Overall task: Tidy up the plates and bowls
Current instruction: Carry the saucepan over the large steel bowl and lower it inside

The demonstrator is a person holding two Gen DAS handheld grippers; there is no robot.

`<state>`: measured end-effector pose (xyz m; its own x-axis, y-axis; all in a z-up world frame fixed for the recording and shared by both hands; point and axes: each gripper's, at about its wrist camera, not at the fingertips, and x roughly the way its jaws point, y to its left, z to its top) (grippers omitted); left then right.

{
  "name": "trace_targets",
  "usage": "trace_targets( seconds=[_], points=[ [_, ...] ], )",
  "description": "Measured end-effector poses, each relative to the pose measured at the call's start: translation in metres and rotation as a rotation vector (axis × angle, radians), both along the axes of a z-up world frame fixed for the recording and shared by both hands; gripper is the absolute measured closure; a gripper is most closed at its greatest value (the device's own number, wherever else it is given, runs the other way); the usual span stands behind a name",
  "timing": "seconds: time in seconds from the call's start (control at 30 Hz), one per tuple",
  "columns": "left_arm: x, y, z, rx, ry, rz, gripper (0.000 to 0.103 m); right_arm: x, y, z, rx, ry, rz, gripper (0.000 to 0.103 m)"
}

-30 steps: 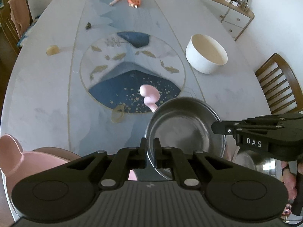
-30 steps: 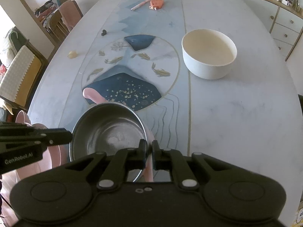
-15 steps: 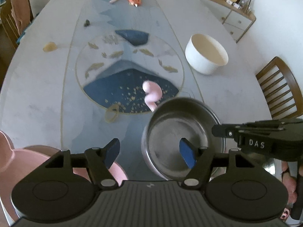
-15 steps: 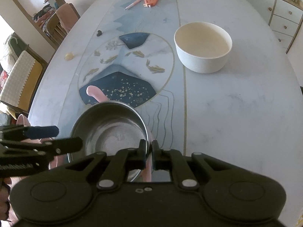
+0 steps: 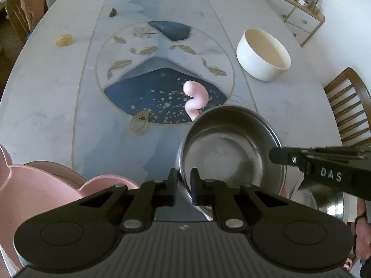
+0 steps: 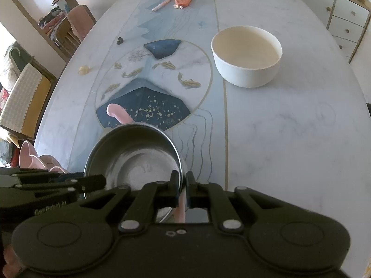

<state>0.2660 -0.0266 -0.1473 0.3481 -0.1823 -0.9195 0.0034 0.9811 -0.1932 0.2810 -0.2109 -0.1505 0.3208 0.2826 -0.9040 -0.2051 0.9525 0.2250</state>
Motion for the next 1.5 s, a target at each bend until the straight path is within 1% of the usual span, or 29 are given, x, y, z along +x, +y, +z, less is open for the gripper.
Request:
trace_targets(
  seconds=[0.1,0.2,0.33,0.43,0.57,0.67,0.77,0.97,1.03,1.13,1.27,1.4,1.5],
  points=[
    [-0.003,0.0,0.001,0.029,-0.01,-0.016,0.095,-0.008,0.001,0.0,0.01,0.011,-0.008,0.096],
    [-0.004,0.001,0.001,0.036,-0.006,-0.017,0.097,-0.017,0.004,0.001,0.007,0.011,-0.007,0.095],
    [-0.008,0.003,0.002,0.041,-0.002,-0.021,0.098,-0.021,0.003,0.005,0.031,0.023,-0.022,0.095],
    [-0.013,0.003,0.007,0.041,-0.005,-0.024,0.098,-0.025,0.004,0.009,0.029,0.012,-0.022,0.095],
    [-0.017,0.001,0.018,0.045,-0.019,-0.03,0.098,-0.031,0.002,0.017,0.041,0.006,-0.034,0.095],
    [-0.023,-0.002,0.032,0.046,-0.038,-0.045,0.098,-0.035,-0.002,0.027,0.052,-0.009,-0.04,0.095],
    [-0.026,-0.008,0.048,0.034,-0.057,-0.061,0.098,-0.041,-0.011,0.044,0.065,-0.033,-0.058,0.095],
    [-0.032,-0.035,0.074,0.009,-0.091,-0.124,0.098,-0.06,-0.04,0.078,0.067,-0.088,-0.106,0.095],
    [-0.036,-0.048,0.078,-0.006,-0.095,-0.151,0.098,-0.066,-0.052,0.085,0.067,-0.096,-0.13,0.095],
    [-0.04,-0.07,0.081,-0.008,-0.103,-0.201,0.098,-0.077,-0.071,0.091,0.059,-0.106,-0.173,0.095],
    [-0.047,-0.1,0.077,-0.006,-0.094,-0.267,0.098,-0.094,-0.098,0.088,0.057,-0.092,-0.242,0.095],
    [-0.056,-0.127,0.065,0.009,-0.074,-0.334,0.098,-0.111,-0.123,0.073,0.061,-0.055,-0.314,0.095],
    [-0.061,-0.144,0.053,0.02,-0.05,-0.369,0.098,-0.121,-0.134,0.061,0.063,-0.026,-0.354,0.095]
  ],
)
